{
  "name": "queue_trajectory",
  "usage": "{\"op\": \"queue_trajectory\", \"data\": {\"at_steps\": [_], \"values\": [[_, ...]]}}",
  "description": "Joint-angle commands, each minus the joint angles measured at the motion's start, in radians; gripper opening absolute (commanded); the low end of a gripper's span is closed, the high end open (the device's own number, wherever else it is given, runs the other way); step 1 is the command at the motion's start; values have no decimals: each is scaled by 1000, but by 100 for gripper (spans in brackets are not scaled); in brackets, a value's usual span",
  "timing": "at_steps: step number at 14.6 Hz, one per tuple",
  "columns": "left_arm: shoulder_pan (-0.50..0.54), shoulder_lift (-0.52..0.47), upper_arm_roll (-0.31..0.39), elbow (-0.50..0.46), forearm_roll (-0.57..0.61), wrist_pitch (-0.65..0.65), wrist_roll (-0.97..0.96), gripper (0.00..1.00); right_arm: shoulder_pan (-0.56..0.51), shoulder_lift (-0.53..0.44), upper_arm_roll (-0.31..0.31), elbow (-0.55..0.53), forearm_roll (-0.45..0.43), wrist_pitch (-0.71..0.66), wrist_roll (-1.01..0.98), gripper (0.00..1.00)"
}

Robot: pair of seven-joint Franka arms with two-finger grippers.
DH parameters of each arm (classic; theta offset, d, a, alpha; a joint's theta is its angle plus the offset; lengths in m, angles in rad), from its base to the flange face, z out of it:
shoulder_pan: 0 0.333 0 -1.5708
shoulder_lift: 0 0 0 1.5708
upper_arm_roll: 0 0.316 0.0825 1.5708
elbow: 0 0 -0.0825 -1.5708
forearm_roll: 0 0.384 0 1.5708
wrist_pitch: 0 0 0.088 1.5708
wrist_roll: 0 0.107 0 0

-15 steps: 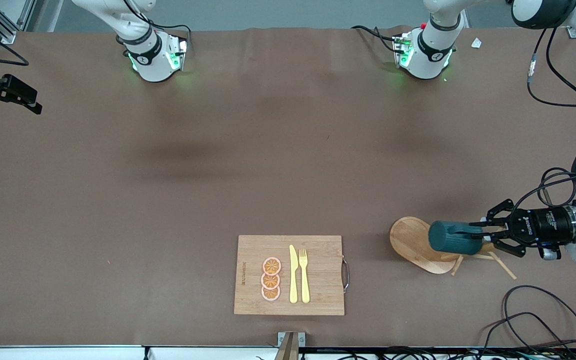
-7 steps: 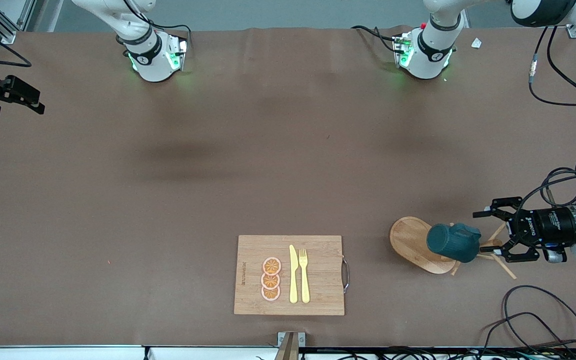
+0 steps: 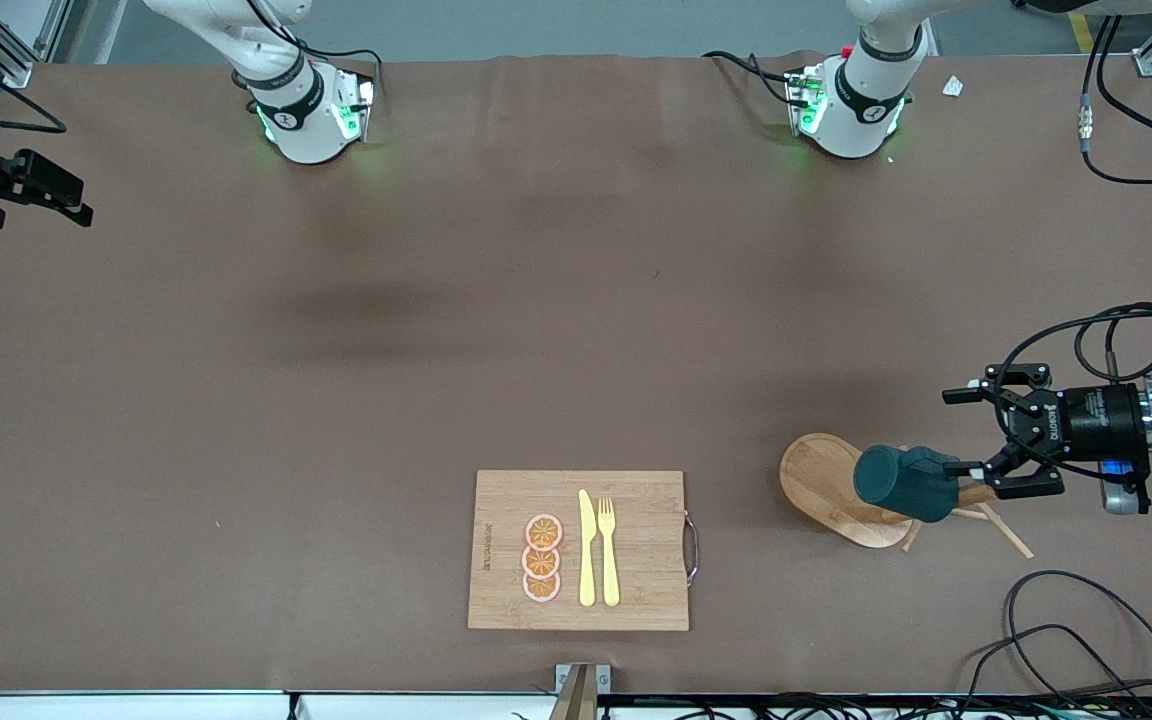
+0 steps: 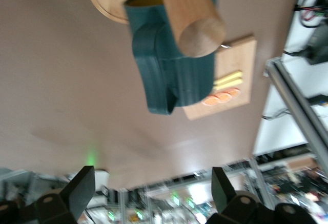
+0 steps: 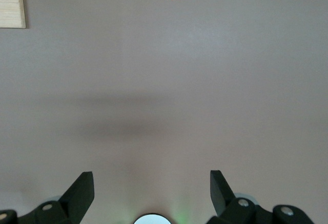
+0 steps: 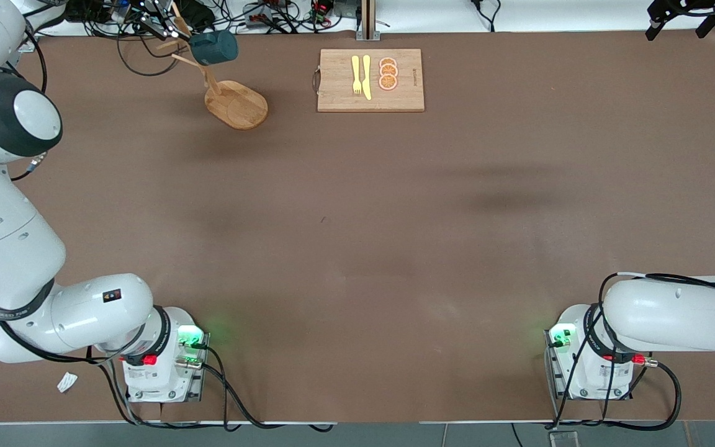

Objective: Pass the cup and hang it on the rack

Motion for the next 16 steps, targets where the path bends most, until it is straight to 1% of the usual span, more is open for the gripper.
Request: {"op": "queue_trajectory", "data": {"at_steps": [1,3,5,6,8,9,10,13,14,15,16], "values": [[-6,-57,-65,-18,159,-31,4,100,0,3,4,9,-9,-10,3,100],[-6,-83,-126,-15,238,-41,14,100,-3,3,4,9,-9,-7,3,100],[-8,-153,-163,-15,337,-53,88,100,-3,3,4,9,-9,-7,3,100],[-11,-188,-188,-17,421,-82,133,100,-2,3,4,9,-9,-7,4,100],[1,-228,-284,-17,619,-137,258,100,-2,3,4,11,-9,-9,4,100],[6,-253,-315,-18,696,-156,330,100,-1,3,4,11,-9,-9,4,100],[7,-279,-321,-18,748,-175,409,100,-1,3,4,11,-9,-9,4,100],[-6,-345,-298,-21,801,-197,559,100,0,3,5,11,-7,-10,6,100],[-32,-379,-256,-26,841,-197,619,100,2,3,7,11,-7,-10,7,100],[-81,-399,-210,-29,858,-200,689,100,2,3,7,12,-6,-7,7,100],[-116,-435,-142,-44,852,-220,746,100,6,3,9,14,-6,-10,10,100]]}}
